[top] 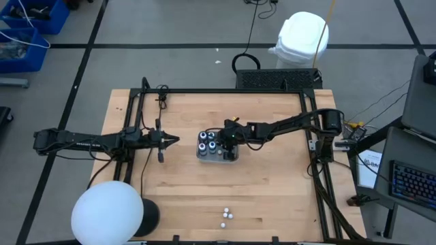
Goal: Pick & Place food coloring
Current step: Put the small violet food coloring bottle into the gray bin, then put the small black food coloring bottle into the gray bin
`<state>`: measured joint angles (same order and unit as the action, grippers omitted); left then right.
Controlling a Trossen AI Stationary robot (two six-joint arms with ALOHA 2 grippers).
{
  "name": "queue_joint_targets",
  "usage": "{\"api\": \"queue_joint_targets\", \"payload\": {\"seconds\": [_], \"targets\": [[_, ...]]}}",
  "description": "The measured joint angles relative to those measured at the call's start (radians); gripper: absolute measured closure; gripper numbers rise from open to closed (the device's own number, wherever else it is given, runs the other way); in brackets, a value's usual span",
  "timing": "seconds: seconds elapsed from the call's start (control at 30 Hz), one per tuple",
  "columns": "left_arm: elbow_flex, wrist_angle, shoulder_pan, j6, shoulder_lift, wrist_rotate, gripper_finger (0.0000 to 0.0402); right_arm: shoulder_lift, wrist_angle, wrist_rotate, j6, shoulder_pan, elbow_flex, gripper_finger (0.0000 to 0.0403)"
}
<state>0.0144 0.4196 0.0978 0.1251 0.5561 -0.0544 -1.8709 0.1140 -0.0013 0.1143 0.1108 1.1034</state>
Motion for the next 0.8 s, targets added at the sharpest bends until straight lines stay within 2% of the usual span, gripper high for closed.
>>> {"api": "queue_joint_targets", "payload": {"seconds": [0.37,0.8], "targets": [[0.0,0.0,0.0,0.0,0.0,0.0,0.0371,-0.017,0.023,0.0,0.001,0.0,0.0,0.0351],[0.0,0.0,0.0,-0.002,0.0,0.0,0.0371,-0.017,0.032,0.003,-0.013,0.0,0.0,0.0287]]}}
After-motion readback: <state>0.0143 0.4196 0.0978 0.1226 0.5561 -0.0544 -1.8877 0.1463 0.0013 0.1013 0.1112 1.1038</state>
